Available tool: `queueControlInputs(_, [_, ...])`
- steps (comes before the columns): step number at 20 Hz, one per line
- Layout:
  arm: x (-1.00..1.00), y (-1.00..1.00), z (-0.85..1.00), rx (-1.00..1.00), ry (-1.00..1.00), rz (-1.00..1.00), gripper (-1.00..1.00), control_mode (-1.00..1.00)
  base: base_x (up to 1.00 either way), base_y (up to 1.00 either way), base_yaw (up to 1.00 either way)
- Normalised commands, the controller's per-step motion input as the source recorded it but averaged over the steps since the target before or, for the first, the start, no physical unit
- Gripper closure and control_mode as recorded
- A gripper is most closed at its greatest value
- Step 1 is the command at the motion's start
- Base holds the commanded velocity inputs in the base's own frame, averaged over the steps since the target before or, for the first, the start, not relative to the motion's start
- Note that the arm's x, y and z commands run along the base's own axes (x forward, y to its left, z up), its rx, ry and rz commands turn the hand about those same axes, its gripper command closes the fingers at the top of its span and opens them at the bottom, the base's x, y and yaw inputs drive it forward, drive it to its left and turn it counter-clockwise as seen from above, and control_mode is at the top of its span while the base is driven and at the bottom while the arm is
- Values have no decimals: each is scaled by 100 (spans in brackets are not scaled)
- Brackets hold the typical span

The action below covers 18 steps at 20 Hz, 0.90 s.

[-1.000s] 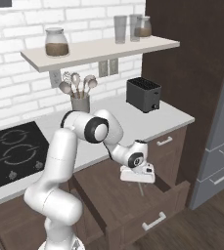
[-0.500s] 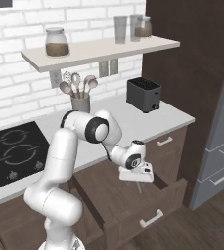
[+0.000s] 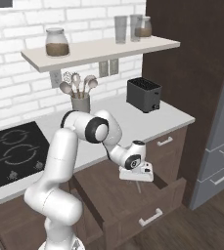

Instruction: Take a straw from the drawer in front and place it inside the glass cup on the dining counter.

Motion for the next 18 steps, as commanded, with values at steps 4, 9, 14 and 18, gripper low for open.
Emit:
queueControlInputs(4, [0,0,0,0,0,0,100,-100,0,0,0])
queueControlInputs(9, [0,0,0,0,0,0,100,-100,0,0,0])
queueControlInputs(14, [0,0,-2,0,0,0,100,-100,0,0,0])
queueControlInputs(18, [-14,0,-22,0,4,0,100,-100,0,0,0])
